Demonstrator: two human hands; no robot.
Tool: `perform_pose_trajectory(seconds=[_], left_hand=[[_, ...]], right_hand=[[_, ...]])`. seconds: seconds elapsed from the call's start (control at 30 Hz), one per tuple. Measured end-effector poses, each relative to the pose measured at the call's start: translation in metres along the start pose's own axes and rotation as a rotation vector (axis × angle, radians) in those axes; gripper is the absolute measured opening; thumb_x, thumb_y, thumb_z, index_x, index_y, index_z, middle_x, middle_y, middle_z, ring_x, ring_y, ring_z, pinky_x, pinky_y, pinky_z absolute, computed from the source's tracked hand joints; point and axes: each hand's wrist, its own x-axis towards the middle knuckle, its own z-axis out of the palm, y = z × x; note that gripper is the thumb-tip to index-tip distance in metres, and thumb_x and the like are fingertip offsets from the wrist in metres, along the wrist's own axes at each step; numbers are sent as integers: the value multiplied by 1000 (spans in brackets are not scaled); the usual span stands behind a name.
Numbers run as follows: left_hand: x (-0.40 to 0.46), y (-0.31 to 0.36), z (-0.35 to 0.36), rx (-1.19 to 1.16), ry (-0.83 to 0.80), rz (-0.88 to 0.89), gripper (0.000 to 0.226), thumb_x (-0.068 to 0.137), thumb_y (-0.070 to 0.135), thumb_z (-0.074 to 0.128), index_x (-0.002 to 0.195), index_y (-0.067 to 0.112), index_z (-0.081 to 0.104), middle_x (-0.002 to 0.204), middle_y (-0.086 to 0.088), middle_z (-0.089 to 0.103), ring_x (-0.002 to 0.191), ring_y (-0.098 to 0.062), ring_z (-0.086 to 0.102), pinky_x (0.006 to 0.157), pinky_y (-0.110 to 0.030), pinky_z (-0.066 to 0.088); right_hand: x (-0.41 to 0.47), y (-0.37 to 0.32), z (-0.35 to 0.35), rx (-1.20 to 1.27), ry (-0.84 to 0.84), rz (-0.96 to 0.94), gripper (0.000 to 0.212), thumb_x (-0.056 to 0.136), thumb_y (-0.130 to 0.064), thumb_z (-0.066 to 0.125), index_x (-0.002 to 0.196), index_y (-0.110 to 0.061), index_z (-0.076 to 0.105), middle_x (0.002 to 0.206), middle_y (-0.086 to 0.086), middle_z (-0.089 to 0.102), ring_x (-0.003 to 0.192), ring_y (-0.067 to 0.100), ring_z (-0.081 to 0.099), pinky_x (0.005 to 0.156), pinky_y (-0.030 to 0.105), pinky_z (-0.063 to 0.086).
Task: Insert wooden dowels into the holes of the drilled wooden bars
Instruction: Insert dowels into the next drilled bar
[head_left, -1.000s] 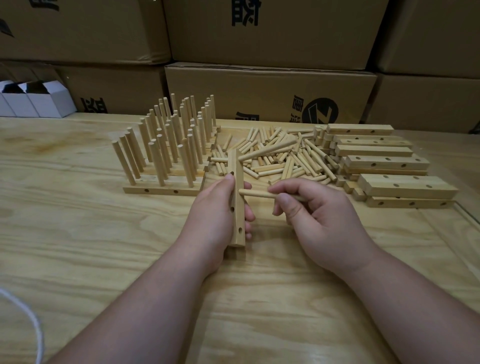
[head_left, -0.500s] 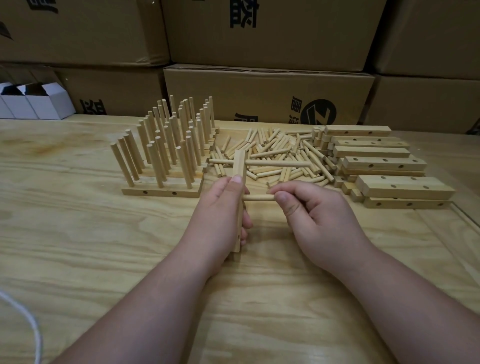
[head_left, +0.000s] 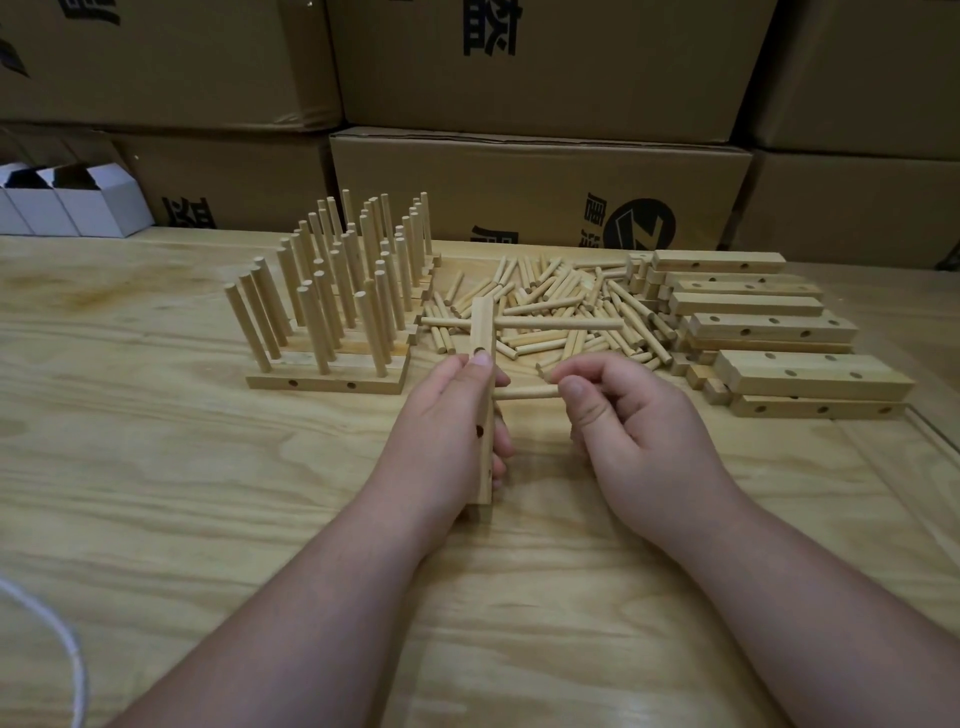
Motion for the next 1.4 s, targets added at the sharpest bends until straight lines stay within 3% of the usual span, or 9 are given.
perform_pose_trajectory(seconds=[0.07, 0.2, 0.3, 0.47, 0.6, 0.8, 1.03, 1.2, 1.4], left_hand=[[0, 0, 0, -7, 1, -17, 35, 96, 54, 43, 83, 31, 65, 58, -3, 62, 46, -15, 56, 45, -27, 47], [1, 1, -1, -15, 61, -43, 37, 106, 46, 40, 90, 27, 66, 57, -4, 63, 45, -15, 56, 43, -27, 48], [3, 2, 0, -74, 108, -69, 36, 107, 43, 41, 92, 21, 66, 54, -5, 61, 41, -17, 54, 41, -27, 46], [4, 2, 1, -108, 132, -85, 36, 107, 42, 41, 91, 20, 66, 54, -7, 61, 40, -18, 53, 40, -27, 45], [4, 1, 1, -90, 142, -84, 38, 106, 43, 40, 91, 21, 67, 55, -6, 61, 40, -17, 53, 41, -27, 45], [4, 1, 1, -78, 182, -85, 39, 107, 44, 38, 91, 20, 64, 52, -3, 59, 38, -16, 50, 38, -25, 43], [4, 0, 1, -59, 201, -87, 40, 106, 45, 37, 90, 21, 65, 52, -3, 59, 38, -15, 51, 39, -25, 44], [4, 0, 2, -45, 220, -83, 40, 106, 45, 37, 91, 21, 65, 52, -2, 60, 39, -16, 52, 39, -26, 45], [4, 0, 2, -60, 235, -82, 41, 107, 45, 37, 91, 19, 65, 50, -2, 59, 38, -16, 51, 38, -25, 44]], right_hand=[[1, 1, -1, 1, 7, -5, 6, 99, -36, 56, 101, -41, 59, 74, -16, 63, 54, 15, 53, 48, 25, 44], [0, 3, -1, 47, 30, -11, 13, 92, -36, 63, 104, -40, 58, 89, -5, 63, 60, 8, 55, 53, 22, 46], [1, 4, -2, 80, 72, -26, 13, 92, -38, 60, 105, -38, 60, 83, -9, 61, 67, 6, 55, 58, 19, 45], [1, 2, -3, 99, 162, -57, 11, 95, -36, 58, 105, -37, 62, 84, -5, 63, 73, 15, 60, 61, 28, 50], [1, -2, -3, 52, 212, -88, 13, 95, -26, 63, 97, -39, 64, 83, -11, 66, 76, 12, 64, 65, 19, 50], [3, -4, -4, 51, 194, -16, 15, 94, -17, 67, 90, -31, 69, 78, -7, 70, 75, 12, 67, 70, 27, 56], [4, -8, -6, 46, 194, 6, 14, 93, -14, 68, 81, -18, 73, 77, -9, 72, 92, 1, 69, 78, 13, 51], [5, -8, -7, 42, 184, 32, 14, 93, -14, 69, 80, -14, 74, 75, -10, 72, 96, -1, 68, 81, 18, 53], [4, -7, -7, 45, 167, 42, 15, 93, -14, 69, 79, -15, 74, 74, -8, 72, 94, -1, 68, 81, 14, 51]])
